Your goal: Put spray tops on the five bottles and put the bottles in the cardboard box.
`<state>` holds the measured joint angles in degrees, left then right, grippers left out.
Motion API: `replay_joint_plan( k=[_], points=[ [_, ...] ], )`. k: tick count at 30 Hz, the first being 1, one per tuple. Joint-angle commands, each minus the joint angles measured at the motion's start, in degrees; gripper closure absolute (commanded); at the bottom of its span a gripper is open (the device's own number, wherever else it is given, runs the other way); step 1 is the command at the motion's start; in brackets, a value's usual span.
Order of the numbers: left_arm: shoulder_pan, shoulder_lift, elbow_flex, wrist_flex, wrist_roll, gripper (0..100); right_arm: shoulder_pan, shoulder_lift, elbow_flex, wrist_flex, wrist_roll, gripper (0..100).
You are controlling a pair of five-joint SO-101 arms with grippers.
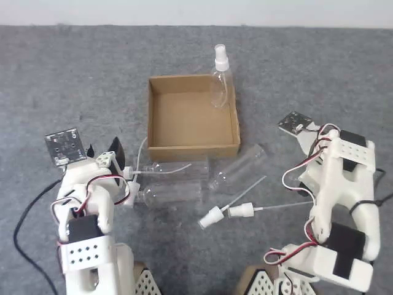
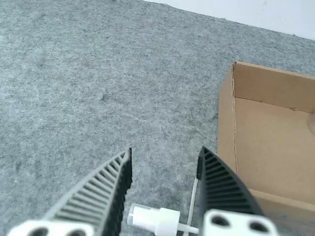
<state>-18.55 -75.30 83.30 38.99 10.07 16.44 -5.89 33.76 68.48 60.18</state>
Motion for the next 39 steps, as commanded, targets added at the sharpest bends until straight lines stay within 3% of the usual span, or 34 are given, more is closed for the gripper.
replay_joint_plan(
  k=[1, 6, 9, 15, 28, 34, 39],
  points=[
    [-0.09, -1.14, -0.4, -1.93, -0.18, 80, -0.31, -3.82, -0.53, 0.04, -1.32, 87.8],
    [-0.09, -1.14, -0.4, -1.93, -0.18, 80, -0.31, -3.91, -0.53, 0.04, -1.23, 70.6],
    [-0.09, -1.14, -0.4, -1.93, -0.18, 80, -0.31, -4.0, -0.62, 0.04, 2.29, 66.5],
    [-0.18, -1.14, -0.4, -1.93, -0.18, 80, 0.13, -3.74, -0.53, 0.04, 14.07, 70.1],
    [-0.18, -1.14, -0.4, -1.93, -0.18, 80, 0.04, -3.74, 5.19, -4.79, 14.68, 81.2],
    [-0.18, -1.14, -0.4, -1.93, -0.26, 80, -0.4, -4.44, 5.27, -4.44, 13.45, 96.0],
    [-0.18, -1.14, -0.4, -1.93, -0.26, 80, -1.54, -4.44, 3.52, -4.35, 2.02, 96.3]
  ],
)
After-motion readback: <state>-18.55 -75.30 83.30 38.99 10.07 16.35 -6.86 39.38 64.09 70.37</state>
